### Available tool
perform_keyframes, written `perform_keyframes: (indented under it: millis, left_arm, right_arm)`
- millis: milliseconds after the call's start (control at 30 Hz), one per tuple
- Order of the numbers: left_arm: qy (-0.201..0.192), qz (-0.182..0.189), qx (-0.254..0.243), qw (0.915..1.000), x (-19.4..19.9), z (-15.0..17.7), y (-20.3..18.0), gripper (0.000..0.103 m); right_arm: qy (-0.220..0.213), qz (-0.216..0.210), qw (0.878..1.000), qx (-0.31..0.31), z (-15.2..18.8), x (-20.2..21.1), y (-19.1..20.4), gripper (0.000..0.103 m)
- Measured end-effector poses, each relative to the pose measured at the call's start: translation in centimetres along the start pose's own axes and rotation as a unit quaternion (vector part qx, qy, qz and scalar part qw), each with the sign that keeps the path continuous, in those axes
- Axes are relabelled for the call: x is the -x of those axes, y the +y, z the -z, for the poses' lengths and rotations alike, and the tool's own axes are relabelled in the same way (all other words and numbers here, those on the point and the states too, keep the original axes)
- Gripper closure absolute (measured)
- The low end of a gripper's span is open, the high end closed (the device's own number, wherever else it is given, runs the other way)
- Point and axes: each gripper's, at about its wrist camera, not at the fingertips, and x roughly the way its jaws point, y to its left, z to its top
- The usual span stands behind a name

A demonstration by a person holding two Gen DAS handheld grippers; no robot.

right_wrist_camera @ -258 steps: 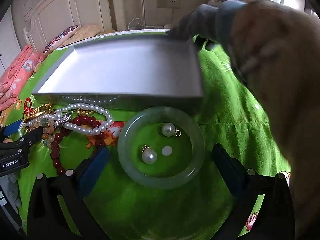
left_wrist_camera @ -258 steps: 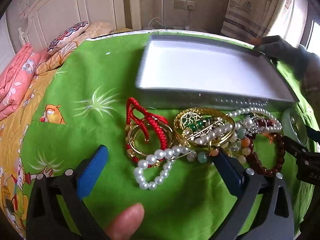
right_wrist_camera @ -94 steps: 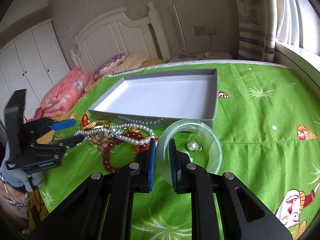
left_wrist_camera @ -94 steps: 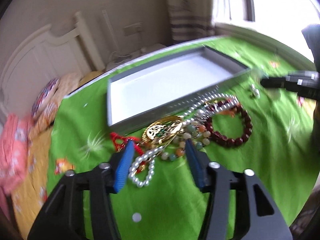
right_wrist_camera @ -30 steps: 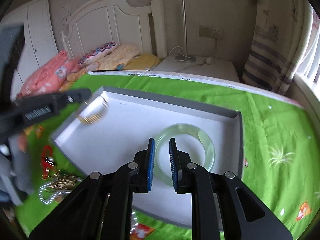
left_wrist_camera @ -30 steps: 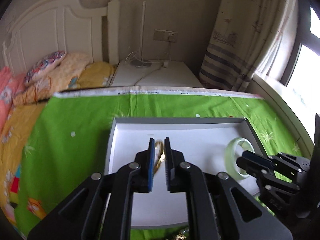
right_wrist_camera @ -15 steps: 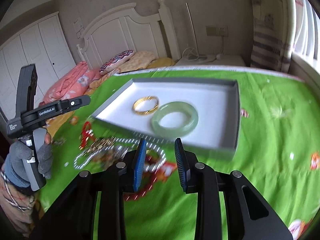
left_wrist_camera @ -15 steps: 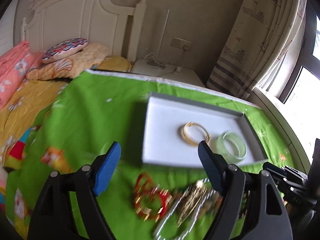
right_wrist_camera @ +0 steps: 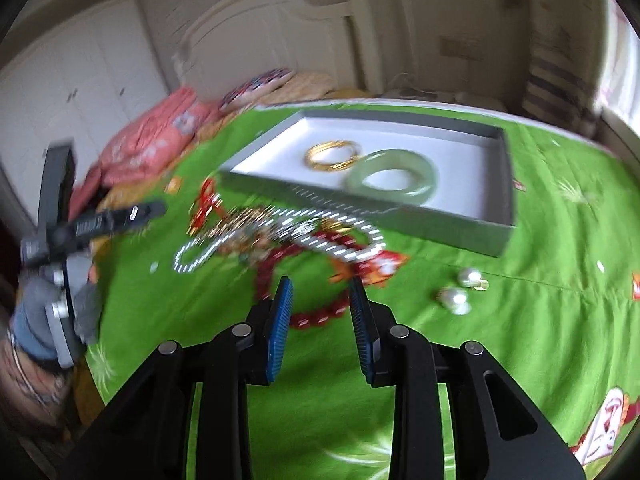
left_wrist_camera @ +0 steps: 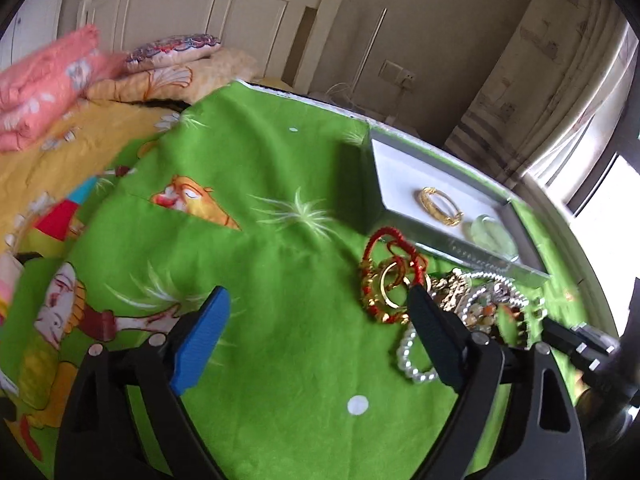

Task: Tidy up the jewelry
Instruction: 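Move the left tool toward the red string bracelet while the right tool grasps the dark red bead bracelet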

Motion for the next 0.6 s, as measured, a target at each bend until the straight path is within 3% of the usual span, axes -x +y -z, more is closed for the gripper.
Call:
perform_keyframes:
  millis: [167,600]
  left_arm:
    - [-0.004,0.012,0.0,0.9999,0.1,0.2,-0.1,0.014]
    - [0.016,0.014,0.001,0.9998,-0.8,-0.3,-0.6,0.008]
  right_arm:
    - [0.019,-0.006,0.999,0.039,0.2,-1.2,2.4,0.075]
    - [0.049,0.01,0.997,0.057,-0.4,-2.9,3.4,0.075]
